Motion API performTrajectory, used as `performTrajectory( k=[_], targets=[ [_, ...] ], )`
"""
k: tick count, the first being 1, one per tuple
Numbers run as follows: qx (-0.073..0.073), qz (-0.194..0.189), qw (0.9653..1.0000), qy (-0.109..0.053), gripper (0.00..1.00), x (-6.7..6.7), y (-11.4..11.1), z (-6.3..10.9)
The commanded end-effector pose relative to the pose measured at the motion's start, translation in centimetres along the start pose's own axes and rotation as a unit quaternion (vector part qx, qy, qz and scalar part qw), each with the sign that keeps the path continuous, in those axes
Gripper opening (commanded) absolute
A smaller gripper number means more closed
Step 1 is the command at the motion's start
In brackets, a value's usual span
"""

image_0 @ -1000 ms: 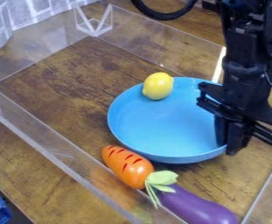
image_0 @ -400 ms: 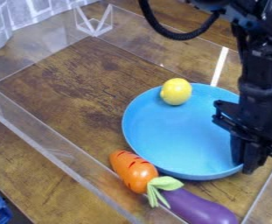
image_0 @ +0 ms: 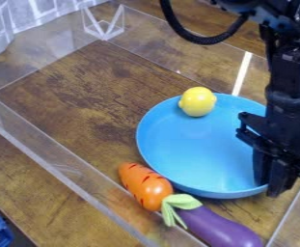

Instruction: Remove the lemon from the blue tray and put it on the table

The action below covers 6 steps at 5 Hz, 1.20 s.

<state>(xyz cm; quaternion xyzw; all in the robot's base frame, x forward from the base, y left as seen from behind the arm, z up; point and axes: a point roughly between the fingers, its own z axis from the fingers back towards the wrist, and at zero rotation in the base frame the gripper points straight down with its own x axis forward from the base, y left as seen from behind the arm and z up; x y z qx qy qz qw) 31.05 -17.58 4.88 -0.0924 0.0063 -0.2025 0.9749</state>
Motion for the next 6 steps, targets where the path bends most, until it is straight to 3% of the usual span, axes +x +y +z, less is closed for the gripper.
performTrajectory(
  k=[1,2,3,4,6],
  targets=[
    [0.003,-0.012,0.9994,-0.033,1.0,1.3,0.3,2.8],
    [0.008,-0.043,0.9989,-0.017,1.0,1.5,0.6,1.2],
    [0.014,-0.043,0.9989,-0.006,1.0,1.1,1.4,0.1],
    [0.017,-0.029,0.9994,-0.003,0.0,0.6,2.0,-0.6],
    [0.028,0.004,0.9996,0.0,0.0,-0.2,2.5,-0.6]
  ],
)
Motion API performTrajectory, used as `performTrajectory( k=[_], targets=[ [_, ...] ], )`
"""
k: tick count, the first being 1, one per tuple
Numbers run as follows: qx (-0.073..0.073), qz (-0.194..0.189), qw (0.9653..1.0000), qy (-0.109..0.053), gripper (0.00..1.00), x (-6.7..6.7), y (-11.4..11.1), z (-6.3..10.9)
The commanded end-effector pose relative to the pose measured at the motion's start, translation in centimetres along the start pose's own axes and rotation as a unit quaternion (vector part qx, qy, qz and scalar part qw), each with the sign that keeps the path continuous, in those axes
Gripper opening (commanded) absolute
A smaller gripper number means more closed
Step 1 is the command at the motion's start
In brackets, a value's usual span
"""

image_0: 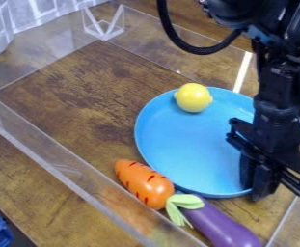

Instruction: Remove the lemon from the blue tray and put it on the table

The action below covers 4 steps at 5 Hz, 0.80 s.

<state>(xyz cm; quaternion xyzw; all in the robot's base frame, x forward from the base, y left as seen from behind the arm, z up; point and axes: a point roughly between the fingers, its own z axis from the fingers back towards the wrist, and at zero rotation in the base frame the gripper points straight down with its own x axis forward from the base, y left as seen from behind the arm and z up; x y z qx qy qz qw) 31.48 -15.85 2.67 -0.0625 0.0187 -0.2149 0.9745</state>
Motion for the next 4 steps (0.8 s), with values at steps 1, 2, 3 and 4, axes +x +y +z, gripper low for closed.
performTrajectory(
  k=[1,2,3,4],
  targets=[
    [0.005,0.038,0.9991,-0.018,0.0,-0.3,0.3,1.4],
    [0.008,0.048,0.9987,-0.017,0.0,-0.3,0.5,0.8],
    [0.01,0.056,0.9982,-0.016,0.0,-0.3,0.6,0.2],
    [0.012,0.065,0.9977,-0.016,0.0,-0.5,0.8,0.6]
  ],
)
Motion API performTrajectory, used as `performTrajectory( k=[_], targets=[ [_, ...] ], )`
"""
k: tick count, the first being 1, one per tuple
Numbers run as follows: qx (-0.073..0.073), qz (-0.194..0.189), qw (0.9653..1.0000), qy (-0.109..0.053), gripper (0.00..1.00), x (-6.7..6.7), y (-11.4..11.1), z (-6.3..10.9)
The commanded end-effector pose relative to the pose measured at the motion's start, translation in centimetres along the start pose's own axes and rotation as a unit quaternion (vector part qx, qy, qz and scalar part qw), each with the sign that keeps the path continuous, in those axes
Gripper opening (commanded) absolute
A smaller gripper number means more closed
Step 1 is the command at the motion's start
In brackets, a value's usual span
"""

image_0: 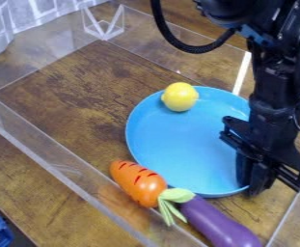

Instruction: Remove the lemon from the blue tray and put it on the table

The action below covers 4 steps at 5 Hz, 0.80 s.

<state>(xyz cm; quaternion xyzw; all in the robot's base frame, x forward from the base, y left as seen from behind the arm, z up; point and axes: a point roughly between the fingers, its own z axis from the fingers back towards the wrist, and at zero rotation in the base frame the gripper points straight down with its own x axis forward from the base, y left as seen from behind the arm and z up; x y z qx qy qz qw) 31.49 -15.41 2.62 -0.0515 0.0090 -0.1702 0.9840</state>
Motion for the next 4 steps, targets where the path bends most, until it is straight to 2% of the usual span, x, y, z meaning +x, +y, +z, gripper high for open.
performTrajectory(
  k=[1,2,4],
  targets=[
    [0.001,0.028,0.9996,-0.005,0.0,-0.4,0.6,1.0],
    [0.003,0.036,0.9993,-0.006,0.0,-0.5,0.7,1.5],
    [0.006,0.033,0.9994,-0.013,0.0,0.4,0.3,2.9]
  ],
)
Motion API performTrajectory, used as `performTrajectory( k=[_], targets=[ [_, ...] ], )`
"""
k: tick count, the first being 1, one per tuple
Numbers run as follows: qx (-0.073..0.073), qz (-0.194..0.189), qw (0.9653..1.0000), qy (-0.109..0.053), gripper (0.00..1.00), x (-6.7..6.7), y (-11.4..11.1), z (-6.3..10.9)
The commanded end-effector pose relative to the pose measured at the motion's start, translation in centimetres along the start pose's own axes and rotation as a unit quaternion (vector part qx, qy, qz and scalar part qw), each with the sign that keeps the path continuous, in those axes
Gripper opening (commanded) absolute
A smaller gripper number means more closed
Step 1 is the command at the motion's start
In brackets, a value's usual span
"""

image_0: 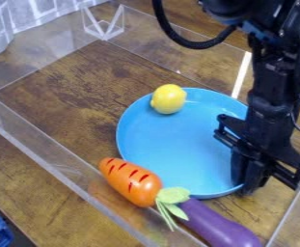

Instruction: Remove the lemon from the blue tray and put it on the table

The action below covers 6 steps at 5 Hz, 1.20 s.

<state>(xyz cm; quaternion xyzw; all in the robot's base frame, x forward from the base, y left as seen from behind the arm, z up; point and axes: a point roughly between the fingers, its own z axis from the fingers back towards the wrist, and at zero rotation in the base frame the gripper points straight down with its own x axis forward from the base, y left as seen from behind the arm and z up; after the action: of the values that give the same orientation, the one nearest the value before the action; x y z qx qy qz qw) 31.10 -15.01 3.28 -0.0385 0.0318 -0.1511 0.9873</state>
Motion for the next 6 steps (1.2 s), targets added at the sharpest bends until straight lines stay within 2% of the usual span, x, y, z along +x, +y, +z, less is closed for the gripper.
performTrajectory(
  k=[1,2,3,5,6],
  targets=[
    [-0.004,0.035,0.9985,-0.042,0.0,0.4,-0.7,3.7],
    [-0.006,0.057,0.9972,-0.047,0.0,0.1,-1.6,4.7],
    [-0.01,0.076,0.9958,-0.05,1.0,0.0,-2.8,5.0],
    [-0.013,0.08,0.9958,-0.043,1.0,-1.9,-3.4,4.5],
    [-0.01,0.059,0.9975,-0.036,1.0,-2.0,-3.6,4.9]
  ],
)
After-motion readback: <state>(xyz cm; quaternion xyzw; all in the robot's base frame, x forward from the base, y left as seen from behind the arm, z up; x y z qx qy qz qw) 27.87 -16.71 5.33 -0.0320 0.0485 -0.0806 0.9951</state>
